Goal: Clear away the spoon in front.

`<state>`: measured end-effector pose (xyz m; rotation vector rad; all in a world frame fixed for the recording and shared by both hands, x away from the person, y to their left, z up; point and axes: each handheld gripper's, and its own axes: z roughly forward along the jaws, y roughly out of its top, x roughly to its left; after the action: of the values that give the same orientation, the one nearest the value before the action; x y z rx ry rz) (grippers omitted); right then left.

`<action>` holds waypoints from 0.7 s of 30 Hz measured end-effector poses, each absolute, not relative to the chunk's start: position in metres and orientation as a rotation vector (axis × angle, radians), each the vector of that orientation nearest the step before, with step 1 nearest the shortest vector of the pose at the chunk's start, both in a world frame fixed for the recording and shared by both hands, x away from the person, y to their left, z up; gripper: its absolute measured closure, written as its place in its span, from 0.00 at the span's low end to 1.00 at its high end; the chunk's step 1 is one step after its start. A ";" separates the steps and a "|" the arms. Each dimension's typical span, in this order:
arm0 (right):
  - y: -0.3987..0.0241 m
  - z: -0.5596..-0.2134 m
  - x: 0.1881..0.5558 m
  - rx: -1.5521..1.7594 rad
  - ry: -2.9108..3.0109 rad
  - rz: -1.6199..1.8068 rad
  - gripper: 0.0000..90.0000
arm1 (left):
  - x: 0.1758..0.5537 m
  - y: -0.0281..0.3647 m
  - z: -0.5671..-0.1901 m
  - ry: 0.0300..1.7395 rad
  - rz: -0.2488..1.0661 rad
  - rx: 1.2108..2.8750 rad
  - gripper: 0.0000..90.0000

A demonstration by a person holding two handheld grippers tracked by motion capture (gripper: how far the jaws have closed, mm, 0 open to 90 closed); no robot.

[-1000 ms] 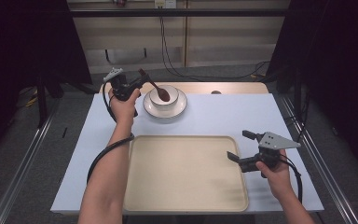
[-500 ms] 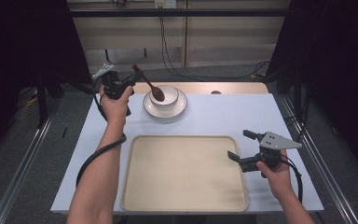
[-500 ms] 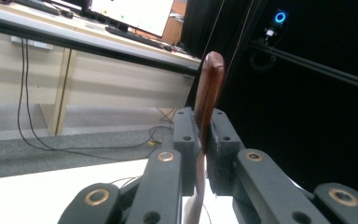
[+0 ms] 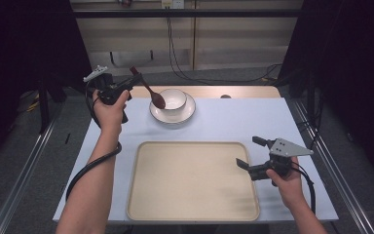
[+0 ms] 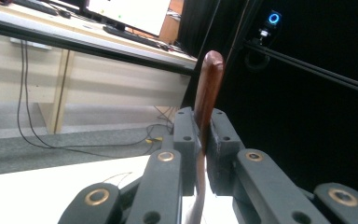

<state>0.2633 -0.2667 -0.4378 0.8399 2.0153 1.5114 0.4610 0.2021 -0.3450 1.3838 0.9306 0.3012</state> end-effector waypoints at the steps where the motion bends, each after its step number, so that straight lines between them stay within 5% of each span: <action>1: -0.266 -0.438 0.263 0.840 2.015 1.512 0.02 | 0.460 0.203 -0.345 0.926 0.307 1.396 0.93; 21: -0.266 -0.438 0.263 0.834 2.023 1.506 0.02 | 0.433 0.213 -0.335 0.865 0.198 1.467 0.93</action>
<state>0.2633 -0.2657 -0.4376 0.8339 2.0229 1.5065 0.4325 0.2134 -0.3349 1.4673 0.8653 0.1978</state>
